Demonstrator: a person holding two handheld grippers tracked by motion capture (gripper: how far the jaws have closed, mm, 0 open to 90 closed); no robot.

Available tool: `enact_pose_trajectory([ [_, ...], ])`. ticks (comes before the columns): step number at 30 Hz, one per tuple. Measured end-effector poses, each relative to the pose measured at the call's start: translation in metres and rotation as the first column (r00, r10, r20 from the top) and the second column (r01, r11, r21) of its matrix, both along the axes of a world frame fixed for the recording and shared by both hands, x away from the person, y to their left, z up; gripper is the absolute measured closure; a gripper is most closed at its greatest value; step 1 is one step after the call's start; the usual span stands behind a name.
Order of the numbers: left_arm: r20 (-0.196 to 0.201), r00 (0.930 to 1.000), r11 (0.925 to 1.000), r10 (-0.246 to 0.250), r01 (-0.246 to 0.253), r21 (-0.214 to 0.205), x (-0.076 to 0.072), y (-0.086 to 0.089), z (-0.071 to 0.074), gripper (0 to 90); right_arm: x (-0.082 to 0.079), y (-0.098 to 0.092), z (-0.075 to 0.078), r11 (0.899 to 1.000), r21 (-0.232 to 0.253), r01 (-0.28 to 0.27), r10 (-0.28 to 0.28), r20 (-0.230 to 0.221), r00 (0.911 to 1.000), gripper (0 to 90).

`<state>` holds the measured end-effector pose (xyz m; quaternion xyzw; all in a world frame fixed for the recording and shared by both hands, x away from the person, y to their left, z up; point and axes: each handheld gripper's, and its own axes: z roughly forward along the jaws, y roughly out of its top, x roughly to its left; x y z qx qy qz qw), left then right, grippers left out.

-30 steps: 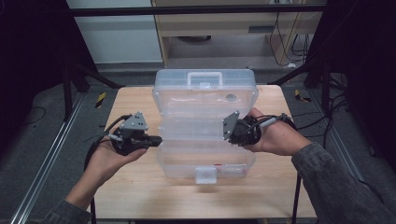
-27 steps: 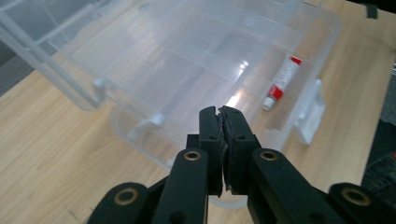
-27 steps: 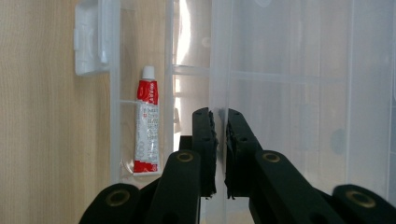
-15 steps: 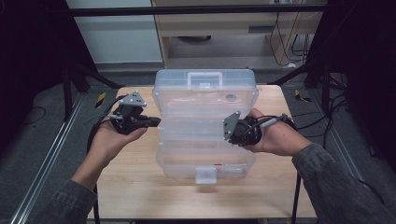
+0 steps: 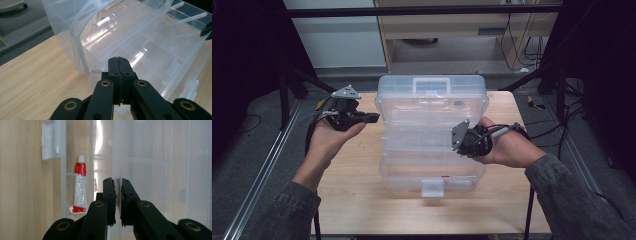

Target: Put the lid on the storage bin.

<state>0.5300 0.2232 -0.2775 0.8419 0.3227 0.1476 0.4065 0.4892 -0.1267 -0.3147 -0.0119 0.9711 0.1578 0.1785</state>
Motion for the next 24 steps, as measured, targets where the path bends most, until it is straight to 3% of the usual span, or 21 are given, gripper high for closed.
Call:
enact_pose_trajectory([
  [4,-0.008,1.0000,0.9992,0.006,-0.006,-0.041,0.005,-0.001,0.000,89.7,0.000,0.000,0.000,1.000,-0.002,-0.003,0.003,0.000,1.0000,84.2],
  [14,-0.027,0.9993,0.9983,0.026,-0.028,-0.051,0.016,-0.003,-0.002,89.8,0.000,0.000,-0.001,1.000,0.000,-0.005,0.005,-0.005,1.0000,84.0],
  [24,-0.031,0.9990,0.9965,0.032,-0.034,-0.076,0.018,-0.001,-0.002,89.7,-0.001,-0.001,-0.002,1.000,0.000,-0.006,0.006,-0.006,1.0000,83.9],
])
